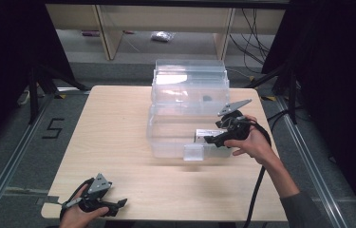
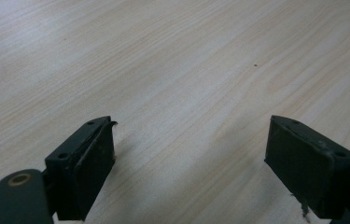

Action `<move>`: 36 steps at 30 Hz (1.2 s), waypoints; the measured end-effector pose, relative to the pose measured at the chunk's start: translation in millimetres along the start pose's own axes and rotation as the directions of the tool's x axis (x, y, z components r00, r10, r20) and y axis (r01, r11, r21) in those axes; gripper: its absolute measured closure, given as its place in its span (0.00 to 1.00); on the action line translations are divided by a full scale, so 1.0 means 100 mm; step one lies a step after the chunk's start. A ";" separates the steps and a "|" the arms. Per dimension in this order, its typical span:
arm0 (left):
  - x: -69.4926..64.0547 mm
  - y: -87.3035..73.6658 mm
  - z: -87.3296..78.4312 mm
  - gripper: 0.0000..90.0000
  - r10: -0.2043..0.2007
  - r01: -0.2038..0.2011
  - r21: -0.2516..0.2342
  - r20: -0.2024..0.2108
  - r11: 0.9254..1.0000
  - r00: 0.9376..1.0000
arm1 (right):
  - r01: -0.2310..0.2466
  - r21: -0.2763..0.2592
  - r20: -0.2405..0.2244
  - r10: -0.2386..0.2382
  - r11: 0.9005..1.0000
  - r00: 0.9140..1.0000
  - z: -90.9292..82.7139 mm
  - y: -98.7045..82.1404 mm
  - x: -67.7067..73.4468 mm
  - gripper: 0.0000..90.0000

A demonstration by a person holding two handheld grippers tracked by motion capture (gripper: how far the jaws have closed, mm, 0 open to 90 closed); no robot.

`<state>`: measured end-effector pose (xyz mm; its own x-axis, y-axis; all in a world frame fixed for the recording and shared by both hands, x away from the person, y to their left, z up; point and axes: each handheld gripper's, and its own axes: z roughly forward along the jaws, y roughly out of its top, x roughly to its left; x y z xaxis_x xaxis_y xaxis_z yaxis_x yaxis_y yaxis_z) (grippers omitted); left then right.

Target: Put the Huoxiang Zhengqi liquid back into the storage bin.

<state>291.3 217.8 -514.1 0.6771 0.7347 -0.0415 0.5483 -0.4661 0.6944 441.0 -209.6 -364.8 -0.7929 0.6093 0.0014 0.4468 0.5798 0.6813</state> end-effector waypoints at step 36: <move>0.01 0.00 -0.02 0.17 -0.008 0.007 -0.008 -0.002 1.000 1.000 | -0.041 -0.094 -0.050 0.036 0.995 0.998 0.06 -0.29 0.41 0.24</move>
<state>291.1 220.0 -513.0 0.6719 0.7393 -0.0451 0.5496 -0.4568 0.6995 397.8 -197.9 -388.7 -0.7959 0.6022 0.0626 0.4379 0.5011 0.7464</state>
